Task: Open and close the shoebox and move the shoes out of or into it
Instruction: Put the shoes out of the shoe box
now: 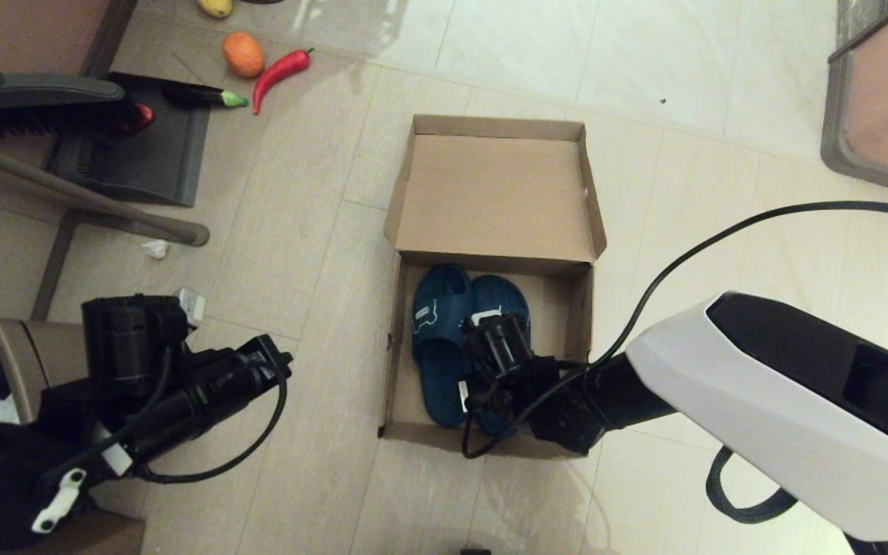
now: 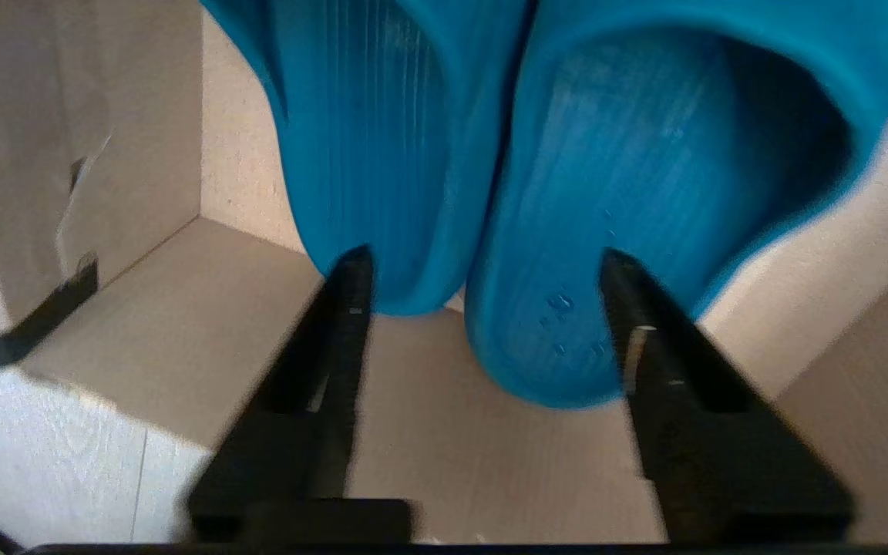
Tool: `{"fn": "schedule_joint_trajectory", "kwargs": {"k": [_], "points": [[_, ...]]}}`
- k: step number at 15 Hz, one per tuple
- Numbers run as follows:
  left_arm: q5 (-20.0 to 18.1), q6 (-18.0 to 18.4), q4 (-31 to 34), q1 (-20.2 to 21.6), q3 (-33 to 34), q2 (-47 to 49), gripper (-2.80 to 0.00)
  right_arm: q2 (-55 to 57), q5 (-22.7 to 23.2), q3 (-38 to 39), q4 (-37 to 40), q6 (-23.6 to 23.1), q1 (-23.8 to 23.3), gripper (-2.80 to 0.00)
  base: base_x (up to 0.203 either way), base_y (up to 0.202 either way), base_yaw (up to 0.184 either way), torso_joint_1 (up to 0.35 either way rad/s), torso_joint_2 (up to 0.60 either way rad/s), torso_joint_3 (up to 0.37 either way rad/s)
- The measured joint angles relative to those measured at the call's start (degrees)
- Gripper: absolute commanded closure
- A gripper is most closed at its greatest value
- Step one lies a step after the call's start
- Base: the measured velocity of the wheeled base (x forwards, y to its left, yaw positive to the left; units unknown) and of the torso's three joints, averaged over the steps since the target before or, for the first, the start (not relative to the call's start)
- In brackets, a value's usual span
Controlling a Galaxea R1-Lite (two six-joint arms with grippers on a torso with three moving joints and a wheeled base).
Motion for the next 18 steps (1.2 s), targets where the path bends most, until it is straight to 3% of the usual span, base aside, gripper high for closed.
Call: {"fn": "schedule_joint_trajectory", "kwargs": {"k": [12, 17, 18], "points": [[-0.02, -0.20, -0.05, 0.01, 0.29, 0.70, 0.00, 14.37, -6.88, -26.79, 8.16, -0.84, -0.85, -2.80, 0.000, 0.000, 0.000, 0.000, 0.00, 0.000], [0.00, -0.28, -0.05, 0.08, 0.22, 1.18, 0.00, 16.77, -8.33, -29.54, 9.12, -0.81, -1.29, -2.80, 0.000, 0.000, 0.000, 0.000, 0.00, 0.000], [-0.02, -0.30, -0.07, 0.08, 0.24, 1.26, 0.00, 16.96, -8.40, -29.60, 8.69, -0.81, -1.48, -1.50, 0.000, 0.000, 0.000, 0.000, 0.00, 0.000]]}}
